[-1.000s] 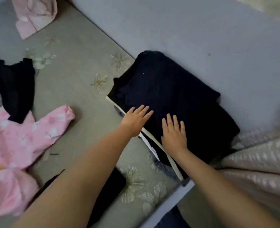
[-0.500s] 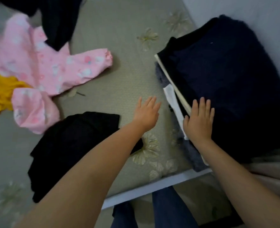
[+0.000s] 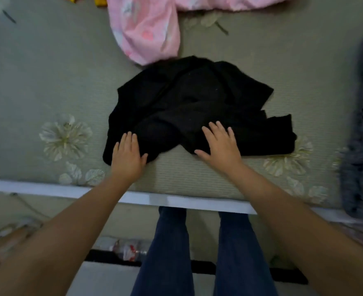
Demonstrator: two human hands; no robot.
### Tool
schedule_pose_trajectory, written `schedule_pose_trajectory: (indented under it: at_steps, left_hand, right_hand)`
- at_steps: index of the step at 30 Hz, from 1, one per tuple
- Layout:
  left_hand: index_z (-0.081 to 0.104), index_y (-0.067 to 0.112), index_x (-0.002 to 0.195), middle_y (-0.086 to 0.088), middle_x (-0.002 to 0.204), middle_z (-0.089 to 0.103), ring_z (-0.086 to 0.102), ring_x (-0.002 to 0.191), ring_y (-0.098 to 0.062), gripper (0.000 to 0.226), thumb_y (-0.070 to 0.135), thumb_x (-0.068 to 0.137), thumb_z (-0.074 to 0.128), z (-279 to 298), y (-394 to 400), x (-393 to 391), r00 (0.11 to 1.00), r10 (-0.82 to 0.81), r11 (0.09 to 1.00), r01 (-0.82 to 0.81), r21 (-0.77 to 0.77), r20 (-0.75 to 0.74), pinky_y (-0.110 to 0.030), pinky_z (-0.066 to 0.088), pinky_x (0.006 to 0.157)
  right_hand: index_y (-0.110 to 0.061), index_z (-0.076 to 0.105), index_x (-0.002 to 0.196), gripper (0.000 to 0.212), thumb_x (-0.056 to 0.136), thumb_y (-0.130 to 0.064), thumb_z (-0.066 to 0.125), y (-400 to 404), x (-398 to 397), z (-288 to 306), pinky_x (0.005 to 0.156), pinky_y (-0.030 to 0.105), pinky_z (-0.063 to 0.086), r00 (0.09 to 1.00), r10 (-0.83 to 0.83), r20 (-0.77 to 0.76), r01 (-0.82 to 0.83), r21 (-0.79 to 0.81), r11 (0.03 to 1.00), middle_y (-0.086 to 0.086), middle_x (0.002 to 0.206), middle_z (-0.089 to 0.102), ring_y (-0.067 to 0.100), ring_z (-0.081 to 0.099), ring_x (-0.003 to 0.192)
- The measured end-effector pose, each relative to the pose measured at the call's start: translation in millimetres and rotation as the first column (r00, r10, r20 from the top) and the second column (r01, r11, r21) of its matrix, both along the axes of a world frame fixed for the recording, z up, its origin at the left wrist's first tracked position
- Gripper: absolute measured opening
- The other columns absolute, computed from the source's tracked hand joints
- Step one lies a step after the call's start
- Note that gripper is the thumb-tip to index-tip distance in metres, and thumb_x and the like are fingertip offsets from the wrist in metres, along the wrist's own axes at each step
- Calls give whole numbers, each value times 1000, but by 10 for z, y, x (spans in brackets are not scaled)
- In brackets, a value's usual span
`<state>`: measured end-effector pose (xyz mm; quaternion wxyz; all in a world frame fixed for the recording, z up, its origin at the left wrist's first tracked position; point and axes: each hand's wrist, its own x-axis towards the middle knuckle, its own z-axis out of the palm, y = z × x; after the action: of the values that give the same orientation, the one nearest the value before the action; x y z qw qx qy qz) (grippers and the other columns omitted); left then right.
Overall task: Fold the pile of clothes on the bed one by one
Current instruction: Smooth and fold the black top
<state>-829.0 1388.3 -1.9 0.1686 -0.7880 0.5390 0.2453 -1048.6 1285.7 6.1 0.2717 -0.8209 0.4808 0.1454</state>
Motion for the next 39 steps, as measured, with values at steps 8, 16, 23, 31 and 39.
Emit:
schedule_pose_trajectory:
  at_steps: [8, 16, 23, 31, 39]
  left_hand:
    - [20, -10, 140, -25, 149, 17, 18, 139, -34, 90, 47, 82, 60, -357, 264, 290, 972, -24, 990, -9, -140, -233, -42, 7, 113]
    - [62, -12, 107, -26, 124, 55, 52, 118, -35, 24, -1, 86, 55, -179, 166, 602, 868, 39, 951, -184, -249, -494, -33, 35, 99]
    - [54, -4, 83, -20, 77, 57, 52, 74, -25, 23, 12, 95, 44, 203, 201, 900, 729, 131, 955, -275, -112, -671, -29, 24, 57]
    - [67, 7, 106, 2, 97, 61, 53, 93, -9, 22, 15, 91, 54, 258, 335, 775, 627, 181, 968, -249, 25, -757, -3, 35, 71]
    - [54, -2, 121, -22, 120, 56, 49, 114, -35, 36, 0, 86, 54, 152, 345, 469, 825, 152, 921, -318, -225, -544, -34, 32, 95]
  right_hand:
    - [-2, 53, 126, 44, 83, -6, 57, 145, 459, -78, 110, 34, 17, 982, -191, 10, 190, -175, 966, 18, 137, 44, 28, 38, 128]
    - [-6, 70, 98, 20, 79, -1, 66, -285, 218, 698, 72, 6, 33, 975, -220, -30, 220, 244, 944, -1, 89, 61, 12, 56, 88]
    - [-14, 42, 137, 73, 74, -31, 74, -277, 462, 903, 101, 20, 28, 984, 166, -61, -148, 224, 963, 6, 136, 47, 19, 41, 126]
    - [-23, 47, 133, 43, 90, -15, 46, 285, 1071, 135, 104, 26, 14, 882, 469, -52, -468, 40, 883, 1, 123, 57, 17, 45, 118]
    - [-21, 63, 111, 31, 86, -14, 46, -31, -247, 430, 110, 40, 13, 709, 435, -555, -450, 118, 885, 1, 111, 61, 22, 45, 115]
